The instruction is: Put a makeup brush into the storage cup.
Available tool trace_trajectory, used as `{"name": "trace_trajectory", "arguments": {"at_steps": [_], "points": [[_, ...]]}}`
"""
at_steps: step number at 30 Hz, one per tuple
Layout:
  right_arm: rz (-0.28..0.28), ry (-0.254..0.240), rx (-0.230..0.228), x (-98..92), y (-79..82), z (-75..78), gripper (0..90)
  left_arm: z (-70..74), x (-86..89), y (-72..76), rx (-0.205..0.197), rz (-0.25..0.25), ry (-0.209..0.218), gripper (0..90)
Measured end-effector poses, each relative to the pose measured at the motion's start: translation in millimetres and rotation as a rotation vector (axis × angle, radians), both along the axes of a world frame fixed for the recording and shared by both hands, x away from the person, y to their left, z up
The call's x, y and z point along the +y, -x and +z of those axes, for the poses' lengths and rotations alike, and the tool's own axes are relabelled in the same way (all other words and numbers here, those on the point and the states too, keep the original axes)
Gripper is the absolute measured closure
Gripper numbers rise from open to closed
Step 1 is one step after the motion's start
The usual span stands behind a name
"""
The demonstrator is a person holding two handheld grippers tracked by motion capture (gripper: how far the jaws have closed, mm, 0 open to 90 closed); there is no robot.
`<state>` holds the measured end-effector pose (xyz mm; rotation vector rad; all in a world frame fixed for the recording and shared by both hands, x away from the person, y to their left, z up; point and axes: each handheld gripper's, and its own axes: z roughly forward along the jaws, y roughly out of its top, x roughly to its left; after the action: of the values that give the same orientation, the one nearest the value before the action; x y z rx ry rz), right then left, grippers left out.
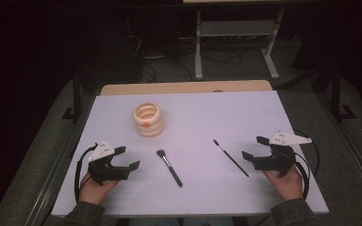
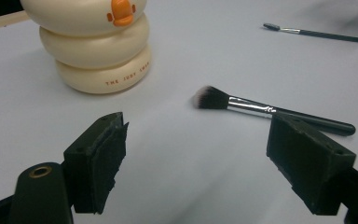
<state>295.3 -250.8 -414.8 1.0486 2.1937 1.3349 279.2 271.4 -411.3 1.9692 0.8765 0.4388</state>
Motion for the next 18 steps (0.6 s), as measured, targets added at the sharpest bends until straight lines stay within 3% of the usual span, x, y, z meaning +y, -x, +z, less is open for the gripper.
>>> {"name": "trace_trajectory", "arguments": {"at_steps": [18], "points": [[0.003, 0.001, -0.013, 0.5, 2.3, 1.8, 17.3, -0.5, -1.4, 1.2, 0.006, -0.015, -0.004, 19.5]]}}
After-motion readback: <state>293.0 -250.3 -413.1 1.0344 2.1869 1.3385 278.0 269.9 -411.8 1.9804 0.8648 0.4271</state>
